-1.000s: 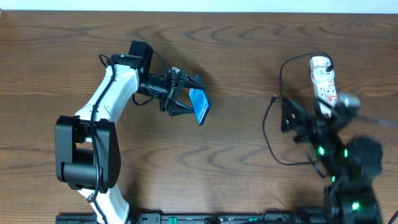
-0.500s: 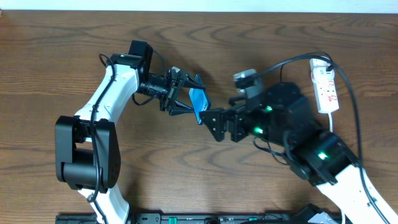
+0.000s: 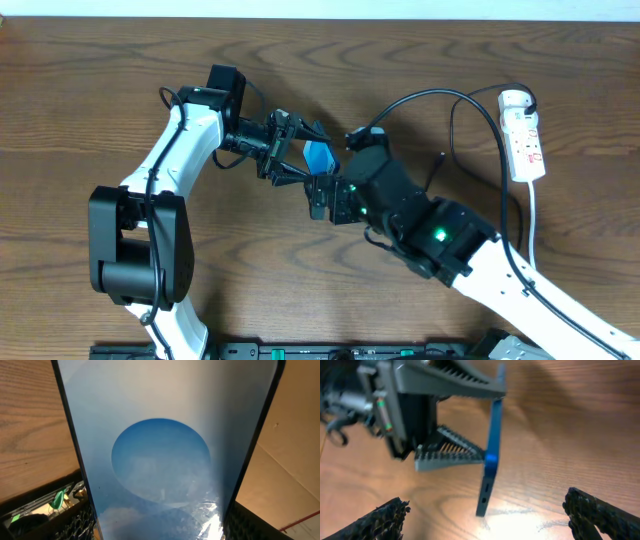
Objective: Plug charger to phone and switch on socket
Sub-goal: 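Reach the right gripper to the phone and grasp its edge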
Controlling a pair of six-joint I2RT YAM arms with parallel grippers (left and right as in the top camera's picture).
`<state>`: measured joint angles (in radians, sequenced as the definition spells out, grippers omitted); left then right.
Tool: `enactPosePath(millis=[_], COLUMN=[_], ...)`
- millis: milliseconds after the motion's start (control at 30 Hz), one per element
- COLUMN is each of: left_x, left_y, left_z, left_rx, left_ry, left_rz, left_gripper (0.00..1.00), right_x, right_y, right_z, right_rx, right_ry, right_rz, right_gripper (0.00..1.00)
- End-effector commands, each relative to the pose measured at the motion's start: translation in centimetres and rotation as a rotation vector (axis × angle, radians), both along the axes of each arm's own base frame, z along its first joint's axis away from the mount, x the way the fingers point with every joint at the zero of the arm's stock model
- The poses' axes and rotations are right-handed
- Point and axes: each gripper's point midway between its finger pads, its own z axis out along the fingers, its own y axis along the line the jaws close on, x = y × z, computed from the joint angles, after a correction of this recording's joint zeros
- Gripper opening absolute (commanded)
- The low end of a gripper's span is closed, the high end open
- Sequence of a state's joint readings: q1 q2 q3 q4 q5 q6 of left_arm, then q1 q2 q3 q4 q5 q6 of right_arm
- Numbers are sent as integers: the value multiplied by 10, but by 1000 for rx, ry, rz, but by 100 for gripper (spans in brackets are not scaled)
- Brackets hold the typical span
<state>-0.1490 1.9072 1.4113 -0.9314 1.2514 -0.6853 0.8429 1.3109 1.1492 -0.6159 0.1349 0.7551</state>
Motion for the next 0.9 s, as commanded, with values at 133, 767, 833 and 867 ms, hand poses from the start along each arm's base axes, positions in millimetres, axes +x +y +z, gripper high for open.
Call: enactPosePath(millis=[133,767,833,867], left_x=[-3,-3,-3,-3], left_y=[-3,-3,-3,-3], left_z=[12,12,12,12], left_rx=[-38,-37,-37,-37], left_ry=[20,19,20,20], left_rz=[5,5,5,5], left_gripper=[70,70,70,70], right_x=[25,31,30,31], right_y=[5,23,24,24], right_z=[-18,-23,-25,-25], right_rx=[10,75,75,79], right_ry=[3,23,28,32], right_rz=[-205,-199,-198,-204], right_gripper=[99,47,42,39])
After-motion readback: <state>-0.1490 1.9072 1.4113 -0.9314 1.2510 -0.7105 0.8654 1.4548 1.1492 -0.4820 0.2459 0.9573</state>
